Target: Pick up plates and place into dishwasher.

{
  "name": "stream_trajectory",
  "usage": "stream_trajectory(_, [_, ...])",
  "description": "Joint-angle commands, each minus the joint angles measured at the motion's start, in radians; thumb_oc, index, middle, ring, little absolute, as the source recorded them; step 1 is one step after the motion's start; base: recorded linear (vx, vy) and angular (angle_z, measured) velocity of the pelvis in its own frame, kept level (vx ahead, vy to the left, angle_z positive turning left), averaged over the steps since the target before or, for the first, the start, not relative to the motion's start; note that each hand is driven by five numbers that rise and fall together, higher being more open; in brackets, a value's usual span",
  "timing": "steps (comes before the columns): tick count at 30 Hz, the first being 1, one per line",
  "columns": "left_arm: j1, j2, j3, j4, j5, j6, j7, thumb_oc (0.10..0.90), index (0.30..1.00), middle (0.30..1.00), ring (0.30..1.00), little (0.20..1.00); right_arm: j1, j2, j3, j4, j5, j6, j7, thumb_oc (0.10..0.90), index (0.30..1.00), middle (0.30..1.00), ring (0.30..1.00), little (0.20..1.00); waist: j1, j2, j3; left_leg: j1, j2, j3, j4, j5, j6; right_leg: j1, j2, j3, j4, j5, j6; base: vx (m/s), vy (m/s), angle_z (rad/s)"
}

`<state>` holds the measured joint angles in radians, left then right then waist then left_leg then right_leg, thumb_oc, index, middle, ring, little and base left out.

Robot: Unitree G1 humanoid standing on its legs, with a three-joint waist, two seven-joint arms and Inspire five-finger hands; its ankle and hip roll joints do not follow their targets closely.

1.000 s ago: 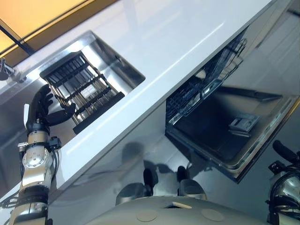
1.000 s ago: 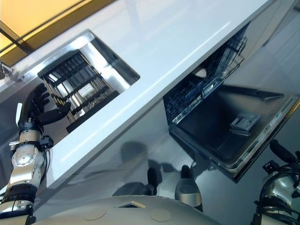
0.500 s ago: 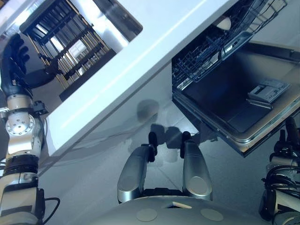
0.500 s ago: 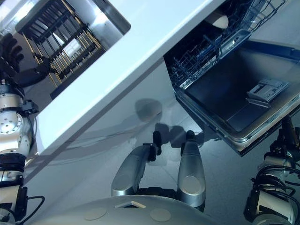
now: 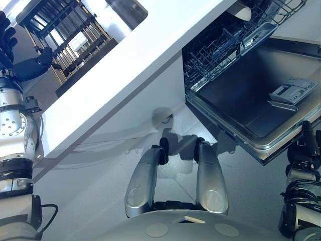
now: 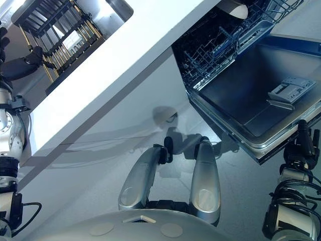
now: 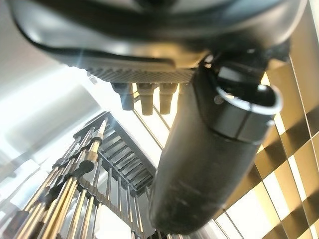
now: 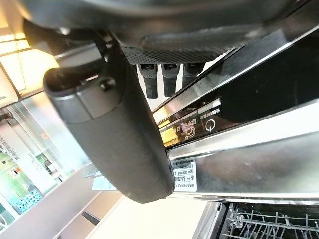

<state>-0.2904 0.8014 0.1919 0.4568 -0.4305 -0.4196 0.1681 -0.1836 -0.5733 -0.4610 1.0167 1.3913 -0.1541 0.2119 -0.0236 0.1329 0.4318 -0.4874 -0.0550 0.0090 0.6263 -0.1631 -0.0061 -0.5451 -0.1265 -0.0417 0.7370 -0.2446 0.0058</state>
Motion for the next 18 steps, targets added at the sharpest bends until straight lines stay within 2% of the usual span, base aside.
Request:
stream_trajectory(1, [0.043,-0.135,-0.008,-0.079,-0.009,-0.085,0.033,0.8,0.9,0.9,0.9,0.9,-0.083,0.036,0.169,-0.275,-0.059,0.133,0.34,0.8,0.9,0.9,0.9,0.9,0.033,-0.044,0.016,0.026,-0.065,0.023,-0.021,-0.054,0.071,0.012,0.054,-0.092,0.017,-0.02,-0.045,0.0,0.0,0.0])
stream_trajectory(4, [0.081,-0.146,0.01,-0.105,0.01,-0.091,0.026,0.8,0.9,0.9,0.9,0.9,-0.044,0.072,0.279,-0.492,-0.062,0.231,0.566,0.8,0.9,0.9,0.9,0.9,0.041,-0.061,0.013,0.042,-0.064,0.014,-0.037,-0.046,0.076,0.03,0.049,-0.096,0.001,-0.012,-0.041,0.01,-0.015,-0.05])
stream_trajectory(7, [0.089,-0.149,0.007,-0.101,0.016,-0.1,0.028,0.8,0.9,0.9,0.9,0.9,-0.047,0.103,0.383,-0.709,-0.039,0.254,0.675,0.8,0.9,0.9,0.9,0.9,0.047,-0.072,0.007,0.058,-0.063,0.006,-0.058,-0.037,0.078,0.047,0.047,-0.096,-0.018,-0.006,-0.035,0.02,-0.01,-0.15])
stream_trajectory(8, [0.088,-0.152,0.002,-0.1,0.019,-0.101,0.029,0.8,0.9,0.9,0.9,0.9,-0.059,0.115,0.407,-0.767,-0.042,0.257,0.671,0.8,0.9,0.9,0.9,0.9,0.049,-0.073,0.005,0.062,-0.063,0.004,-0.062,-0.036,0.078,0.051,0.048,-0.095,-0.023,-0.005,-0.034,0.03,0.003,-0.35])
stream_trajectory(9, [0.082,-0.154,-0.008,-0.097,0.022,-0.1,0.035,0.8,0.9,0.9,0.9,0.9,-0.093,0.148,0.459,-0.899,-0.052,0.251,0.642,0.8,0.9,0.9,0.9,0.9,0.053,-0.077,0.0,0.076,-0.064,-0.002,-0.079,-0.03,0.079,0.066,0.049,-0.093,-0.041,-0.001,-0.031,0.04,0.009,-0.36])
stream_trajectory(13, [0.068,-0.166,-0.024,-0.083,0.029,-0.097,0.044,0.8,0.9,0.9,0.9,0.9,-0.171,0.215,0.537,-1.13,-0.098,0.235,0.564,0.8,0.9,0.9,0.9,0.9,0.058,-0.079,-0.017,0.121,-0.063,-0.013,-0.134,-0.014,0.077,0.112,0.055,-0.087,-0.1,0.009,-0.025,0.05,0.044,-0.29])
stream_trajectory(18, [0.072,-0.178,-0.028,-0.045,0.013,-0.105,0.025,0.8,0.9,0.9,0.9,0.9,-0.231,0.252,0.559,-1.266,-0.095,0.237,0.437,0.8,0.9,0.9,0.9,0.9,0.067,-0.079,-0.061,0.19,-0.059,-0.026,-0.222,0.017,0.07,0.187,0.06,-0.087,-0.204,0.035,-0.018,0.09,0.07,0.04])
